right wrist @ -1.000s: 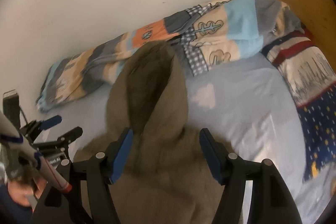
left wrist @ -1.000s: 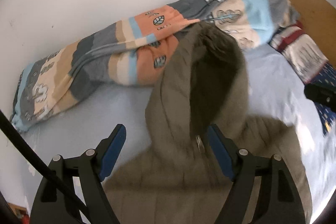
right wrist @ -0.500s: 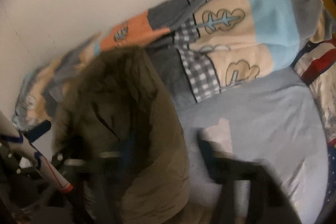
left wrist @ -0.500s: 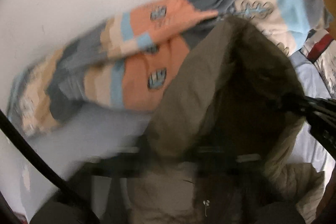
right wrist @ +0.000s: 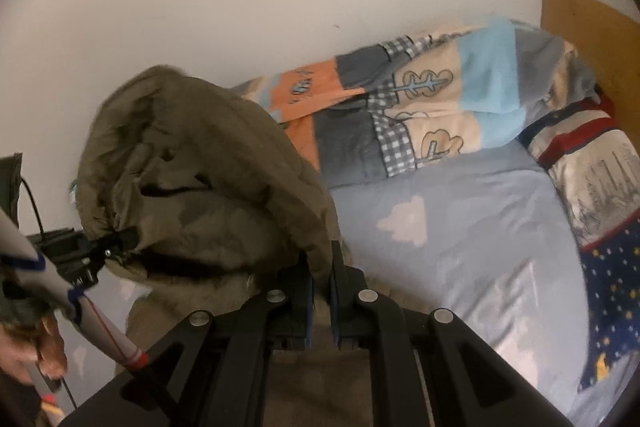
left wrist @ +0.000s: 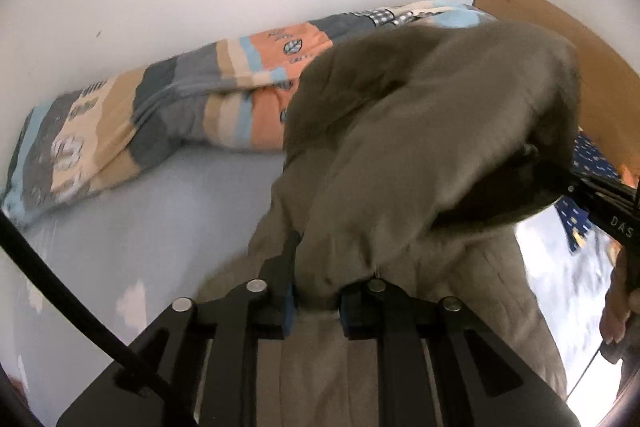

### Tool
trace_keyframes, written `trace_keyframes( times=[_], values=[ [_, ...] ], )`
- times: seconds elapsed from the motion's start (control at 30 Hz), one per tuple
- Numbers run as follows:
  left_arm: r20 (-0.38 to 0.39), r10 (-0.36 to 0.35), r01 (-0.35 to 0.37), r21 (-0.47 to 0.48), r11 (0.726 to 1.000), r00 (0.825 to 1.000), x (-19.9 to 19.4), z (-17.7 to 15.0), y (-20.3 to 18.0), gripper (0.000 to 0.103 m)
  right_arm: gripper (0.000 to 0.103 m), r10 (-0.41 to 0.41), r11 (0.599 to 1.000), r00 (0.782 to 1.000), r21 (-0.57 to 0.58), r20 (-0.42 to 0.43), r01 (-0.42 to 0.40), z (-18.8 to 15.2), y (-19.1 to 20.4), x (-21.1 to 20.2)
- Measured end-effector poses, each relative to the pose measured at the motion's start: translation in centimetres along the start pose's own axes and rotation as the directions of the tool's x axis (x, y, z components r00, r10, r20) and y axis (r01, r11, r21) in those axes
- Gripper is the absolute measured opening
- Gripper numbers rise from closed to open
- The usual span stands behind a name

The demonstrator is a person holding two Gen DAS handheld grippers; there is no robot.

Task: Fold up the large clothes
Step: 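Grasp the hood with both grippers and lift it toward the hem, then lay the held hood over the folded jacket body with both grippers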

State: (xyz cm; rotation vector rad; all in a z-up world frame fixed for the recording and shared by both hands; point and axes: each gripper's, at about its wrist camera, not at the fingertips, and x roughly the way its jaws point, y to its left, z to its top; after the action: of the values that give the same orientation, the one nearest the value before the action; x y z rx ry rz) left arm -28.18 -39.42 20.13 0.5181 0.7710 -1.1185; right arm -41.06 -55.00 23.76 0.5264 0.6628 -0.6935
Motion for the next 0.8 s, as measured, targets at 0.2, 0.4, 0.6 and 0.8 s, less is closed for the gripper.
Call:
trace_keyframes(
  times=[0.2,0.4,0.6,0.8],
  values=[
    [-0.017,-0.041,0.040,-0.061,0.997,0.999,-3.3,-11.0,0.6,0.025,0.007,0.031,0.998,0.999,-0.047,0.018,-0.030,-8.9,2.5,-6.1],
    [-0.149,-0.074,0.045,-0.187,0.981,0.986,0.5,-20.9,1.2,0.028,0.007,-0.033,0.999,0.995,-0.033,-0.094,0.030,-19.3,2.4,-2.4],
    [-0.075,-0.040,0.024,-0.206,0.978,0.996,-2.3,-22.6,1.9,0.028,0.007,-0.120,0.986,0.983,-0.131,-0.140,0.101,-23.7,2.9,1.5],
    [0.110,-0.021,0.038,-0.148,0.988,0.994,-4.2,-19.3,-0.3,0.051,0.007,-0.115,0.982,0.986,-0.164,-0.121,0.094,-24.3,3.0,1.4]
  ],
)
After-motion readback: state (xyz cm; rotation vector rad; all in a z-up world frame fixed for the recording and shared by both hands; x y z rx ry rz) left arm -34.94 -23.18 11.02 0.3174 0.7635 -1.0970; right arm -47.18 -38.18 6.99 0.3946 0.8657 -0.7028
